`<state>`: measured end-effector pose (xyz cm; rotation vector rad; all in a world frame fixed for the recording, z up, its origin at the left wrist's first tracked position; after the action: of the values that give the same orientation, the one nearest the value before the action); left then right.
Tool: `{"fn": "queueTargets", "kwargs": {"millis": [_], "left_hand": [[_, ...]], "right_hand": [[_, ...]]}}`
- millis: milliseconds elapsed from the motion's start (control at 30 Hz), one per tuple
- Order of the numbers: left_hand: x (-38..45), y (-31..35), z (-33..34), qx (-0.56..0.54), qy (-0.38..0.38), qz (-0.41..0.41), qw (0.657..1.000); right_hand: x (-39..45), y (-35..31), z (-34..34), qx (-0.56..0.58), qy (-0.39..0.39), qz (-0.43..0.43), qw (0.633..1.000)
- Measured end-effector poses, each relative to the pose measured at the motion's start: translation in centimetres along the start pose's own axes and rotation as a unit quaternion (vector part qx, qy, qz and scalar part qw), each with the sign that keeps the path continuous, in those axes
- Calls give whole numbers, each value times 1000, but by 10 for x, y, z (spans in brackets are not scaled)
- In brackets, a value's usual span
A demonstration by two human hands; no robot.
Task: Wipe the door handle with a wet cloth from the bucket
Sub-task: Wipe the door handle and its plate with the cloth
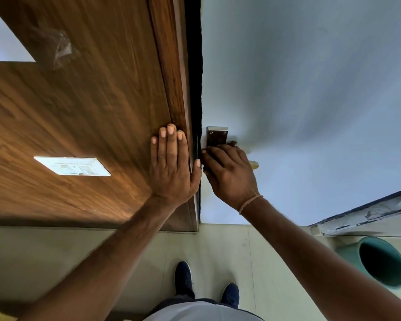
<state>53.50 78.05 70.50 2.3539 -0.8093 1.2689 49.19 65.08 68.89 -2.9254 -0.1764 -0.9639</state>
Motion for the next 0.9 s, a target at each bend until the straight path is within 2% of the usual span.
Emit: {"fn": "queueTargets", "kwargs": {"millis": [133, 300, 400, 500, 633, 900], "left_hand": [[-2, 0, -1, -2, -7, 8, 1000], [-1, -3, 1, 7, -10, 10, 1000], [-2, -4, 2, 2, -10, 0, 1000], [-3, -3, 2, 1, -11, 4, 1000], [0, 0, 3, 4, -6, 17, 1000], [-1, -2, 0, 9, -2, 14, 1000]], "right_hand": [[-4, 4, 3, -9, -7, -55, 998], [-7, 12, -9, -20, 34, 6, 999], [-5, -5, 3, 6, 35, -35, 999], [-14, 7, -7, 34, 65, -80, 994], [-29, 29, -24, 63, 98, -82, 990], [-27, 19, -13, 50, 71, -161, 983]]}}
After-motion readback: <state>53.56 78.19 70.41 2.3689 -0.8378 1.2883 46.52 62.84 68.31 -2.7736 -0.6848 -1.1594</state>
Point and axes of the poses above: each hand's wrist, its own x-axis towards the middle knuckle, its own z-axis out of the palm, y = z × x, the point moved 9 cm from there along x, towards the middle knuckle, and after that the axes turned 2 degrees about -z, right-handed, at the moved point
